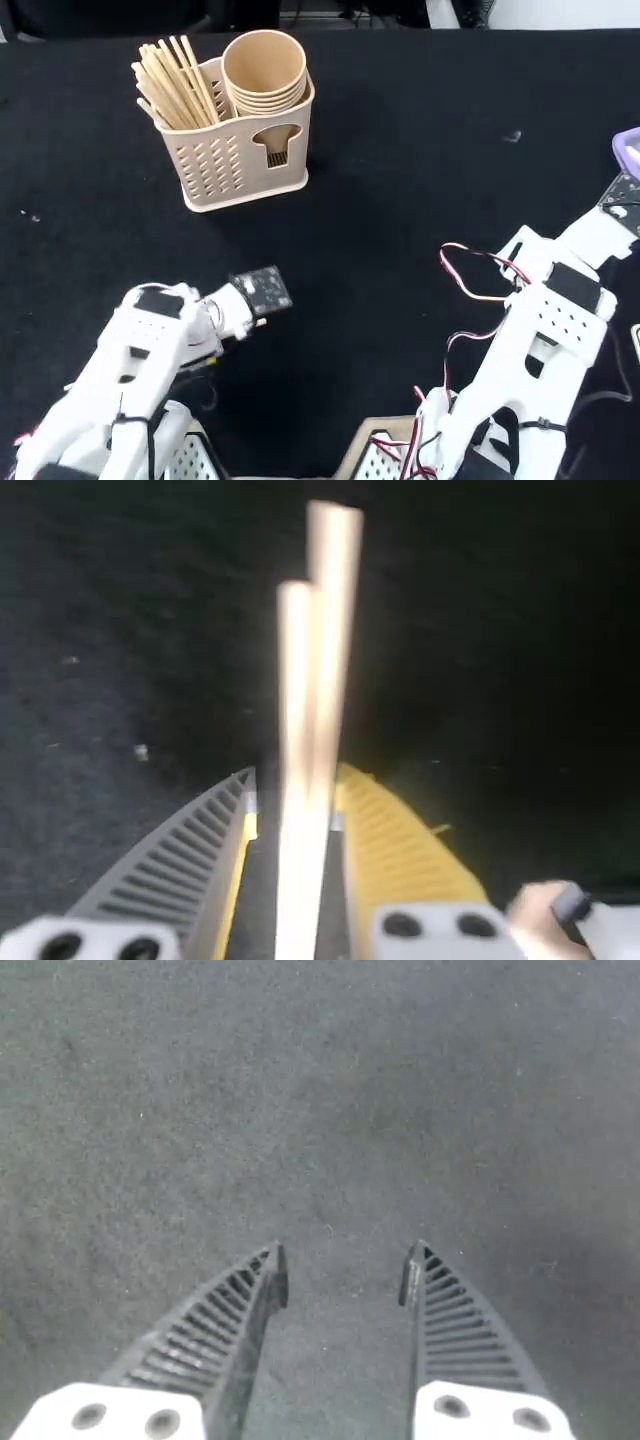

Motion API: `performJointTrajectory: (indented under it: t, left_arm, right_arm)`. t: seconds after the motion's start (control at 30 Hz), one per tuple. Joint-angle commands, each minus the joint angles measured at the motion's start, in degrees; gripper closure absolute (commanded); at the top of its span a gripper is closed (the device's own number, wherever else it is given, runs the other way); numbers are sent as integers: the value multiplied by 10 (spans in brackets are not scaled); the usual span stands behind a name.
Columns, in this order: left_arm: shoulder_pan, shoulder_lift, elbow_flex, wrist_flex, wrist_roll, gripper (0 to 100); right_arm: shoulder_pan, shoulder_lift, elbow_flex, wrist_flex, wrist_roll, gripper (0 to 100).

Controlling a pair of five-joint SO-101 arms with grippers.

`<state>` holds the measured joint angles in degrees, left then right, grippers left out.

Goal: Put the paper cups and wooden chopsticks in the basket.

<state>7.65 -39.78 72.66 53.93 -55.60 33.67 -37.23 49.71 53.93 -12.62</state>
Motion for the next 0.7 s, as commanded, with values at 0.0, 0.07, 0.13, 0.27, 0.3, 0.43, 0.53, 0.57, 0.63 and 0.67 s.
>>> performJointTrajectory:
  t: [0.0, 0.07, 0.13, 0.27, 0.3, 0.43, 0.53, 0.57, 0.63, 0.67]
  left_arm:
    - [8, 2, 9, -33, 13, 851]
    - [7, 2, 9, -33, 12, 860]
    - [7, 2, 9, -33, 12, 866]
    - [7, 2, 9, -32, 12, 876]
    - [7, 2, 9, -29, 12, 884]
    - [7, 1, -32, 48, 11, 940]
    - [7, 1, -91, 140, 11, 963]
    - [7, 1, -106, 161, 11, 965]
    - [8, 1, -124, 180, 11, 967]
    - [8, 1, -124, 179, 11, 967]
  right_arm:
    - [11, 5, -22, -4, -2, 802]
    - [11, 5, -22, -4, -2, 802]
    - [11, 5, -22, -4, -2, 802]
    - [11, 4, -19, -3, -2, 802]
    - [11, 2, -15, -4, -2, 802]
    - [11, 1, -15, -4, -2, 802]
    - [11, 1, -15, -4, -2, 802]
    - [11, 1, -15, -4, -2, 802]
    - [11, 1, -15, -4, -2, 802]
    - [11, 1, -15, -4, -2, 802]
